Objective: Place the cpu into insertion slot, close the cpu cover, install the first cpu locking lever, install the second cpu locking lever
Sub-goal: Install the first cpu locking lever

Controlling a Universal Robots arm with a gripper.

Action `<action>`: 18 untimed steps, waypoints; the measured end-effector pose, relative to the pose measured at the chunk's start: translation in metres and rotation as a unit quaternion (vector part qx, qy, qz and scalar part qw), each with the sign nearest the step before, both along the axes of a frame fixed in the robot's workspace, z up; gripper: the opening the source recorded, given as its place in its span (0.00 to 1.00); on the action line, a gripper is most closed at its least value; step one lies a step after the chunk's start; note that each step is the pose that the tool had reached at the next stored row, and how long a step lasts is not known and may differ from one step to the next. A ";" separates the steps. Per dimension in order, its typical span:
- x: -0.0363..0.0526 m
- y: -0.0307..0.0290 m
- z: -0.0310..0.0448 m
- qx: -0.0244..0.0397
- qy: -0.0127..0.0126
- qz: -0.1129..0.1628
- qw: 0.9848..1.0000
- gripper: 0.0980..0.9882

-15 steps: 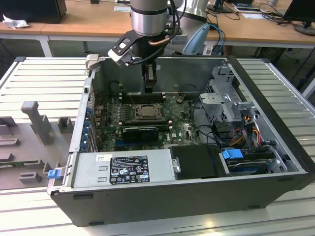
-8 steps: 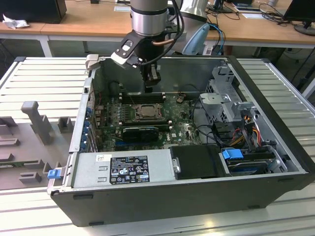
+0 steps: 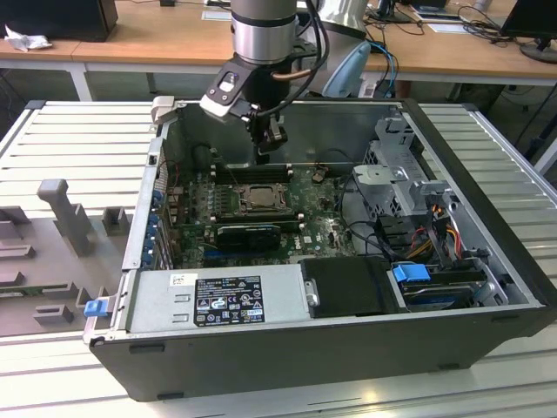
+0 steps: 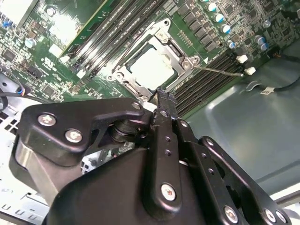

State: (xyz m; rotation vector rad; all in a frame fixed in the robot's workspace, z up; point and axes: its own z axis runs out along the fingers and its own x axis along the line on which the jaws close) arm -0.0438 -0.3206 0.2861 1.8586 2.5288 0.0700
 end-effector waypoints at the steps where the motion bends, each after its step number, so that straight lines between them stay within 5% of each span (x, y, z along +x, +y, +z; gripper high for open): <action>1: 0.0000 0.0000 0.0000 0.000 0.000 0.008 1.000 0.01; 10: 0.0000 0.0000 0.0000 0.000 0.000 0.079 0.997 0.01; 18: 0.0000 0.0000 0.0000 0.000 0.000 0.134 0.991 0.01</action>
